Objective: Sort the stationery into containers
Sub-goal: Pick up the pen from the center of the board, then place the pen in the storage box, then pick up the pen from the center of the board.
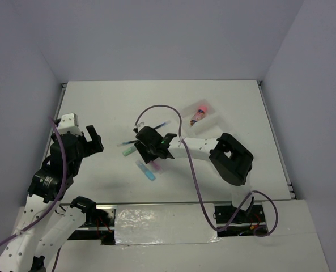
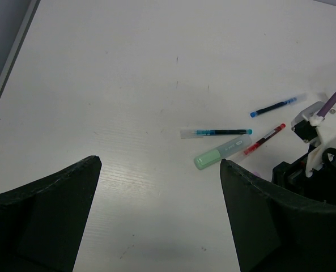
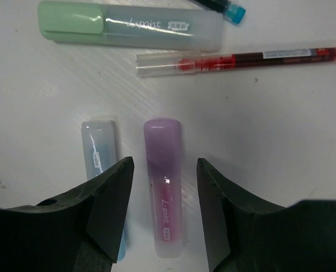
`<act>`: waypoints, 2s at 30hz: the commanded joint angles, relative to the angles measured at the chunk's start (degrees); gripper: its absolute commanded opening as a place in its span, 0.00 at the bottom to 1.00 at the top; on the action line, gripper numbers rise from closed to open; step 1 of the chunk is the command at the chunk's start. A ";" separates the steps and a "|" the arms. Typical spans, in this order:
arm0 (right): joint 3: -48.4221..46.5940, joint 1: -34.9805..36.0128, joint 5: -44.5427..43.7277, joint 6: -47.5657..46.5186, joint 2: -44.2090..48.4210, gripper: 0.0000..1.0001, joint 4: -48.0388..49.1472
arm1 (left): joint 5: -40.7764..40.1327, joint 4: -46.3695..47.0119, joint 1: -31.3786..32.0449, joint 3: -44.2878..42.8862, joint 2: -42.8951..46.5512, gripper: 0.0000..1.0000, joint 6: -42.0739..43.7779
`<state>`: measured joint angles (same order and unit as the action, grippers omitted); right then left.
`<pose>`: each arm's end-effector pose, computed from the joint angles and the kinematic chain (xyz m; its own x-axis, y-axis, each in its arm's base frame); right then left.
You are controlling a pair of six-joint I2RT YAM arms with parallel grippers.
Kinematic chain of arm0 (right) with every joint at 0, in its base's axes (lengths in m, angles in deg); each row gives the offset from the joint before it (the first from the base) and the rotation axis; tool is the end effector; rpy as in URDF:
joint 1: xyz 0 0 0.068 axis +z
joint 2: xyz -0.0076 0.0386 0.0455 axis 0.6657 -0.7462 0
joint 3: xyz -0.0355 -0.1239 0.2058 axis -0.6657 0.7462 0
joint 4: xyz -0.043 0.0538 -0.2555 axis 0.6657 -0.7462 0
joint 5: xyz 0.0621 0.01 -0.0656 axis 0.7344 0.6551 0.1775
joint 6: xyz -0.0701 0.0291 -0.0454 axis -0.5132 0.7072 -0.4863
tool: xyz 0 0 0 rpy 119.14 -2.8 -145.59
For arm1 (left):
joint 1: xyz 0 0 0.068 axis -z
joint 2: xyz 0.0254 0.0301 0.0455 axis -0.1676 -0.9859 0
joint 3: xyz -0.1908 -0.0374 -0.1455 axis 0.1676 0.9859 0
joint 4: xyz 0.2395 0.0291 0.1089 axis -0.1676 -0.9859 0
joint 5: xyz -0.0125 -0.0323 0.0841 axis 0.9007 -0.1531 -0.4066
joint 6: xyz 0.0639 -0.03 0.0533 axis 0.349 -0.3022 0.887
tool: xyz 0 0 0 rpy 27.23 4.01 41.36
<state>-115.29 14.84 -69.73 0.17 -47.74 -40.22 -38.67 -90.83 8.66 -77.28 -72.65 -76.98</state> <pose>0.2470 0.3510 0.1183 -0.6219 -0.4757 -0.6220 -0.6287 0.7769 0.0344 0.1861 -0.0269 0.3207 -0.2632 -0.3015 -0.9164 -0.2143 0.9445 -0.2492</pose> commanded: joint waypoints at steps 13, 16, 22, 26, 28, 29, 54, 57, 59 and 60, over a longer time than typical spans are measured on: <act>4.86 1.00 -5.49 4.41 1.28 0.22 0.63 | -0.32 1.47 0.24 -0.04 0.58 0.99 0.35; 8.64 -2.07 -11.54 9.67 9.62 0.20 1.18 | 0.12 1.55 0.24 0.14 0.40 0.99 0.43; 16.81 -18.14 -18.25 24.80 27.03 0.21 -2.43 | -0.32 0.33 0.68 -1.61 -0.30 0.99 -0.71; 21.21 -29.31 -18.08 29.46 33.72 0.23 -0.85 | 1.25 -3.54 0.68 -3.20 -2.22 0.99 -7.99; 20.95 -32.83 -16.07 29.38 33.64 0.24 -0.06 | 6.15 -4.16 0.68 -1.46 -4.16 0.99 -12.56; 20.17 -35.46 -15.01 29.55 32.94 0.25 -0.84 | 8.45 -3.38 0.68 0.04 -5.73 0.99 -15.79; 15.85 -30.13 -10.16 19.19 40.57 0.67 -4.36 | -2.42 7.36 29.42 6.48 -35.09 0.89 -50.98; 17.17 -26.61 -9.74 17.96 45.14 0.67 -5.33 | -4.36 6.22 30.30 4.37 -40.54 0.85 -51.51; 18.14 -24.77 -8.68 17.26 48.22 0.67 -5.33 | -5.76 5.25 30.47 3.05 -44.15 0.86 -52.21; 18.31 -24.15 -8.50 16.82 49.10 0.67 -5.77 | -6.29 4.90 30.47 2.52 -45.29 0.86 -52.30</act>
<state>-98.17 -10.77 -79.15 19.64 -1.16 -45.79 -40.95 -84.51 38.73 -71.84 -115.44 -127.01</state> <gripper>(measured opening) 0.667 0.860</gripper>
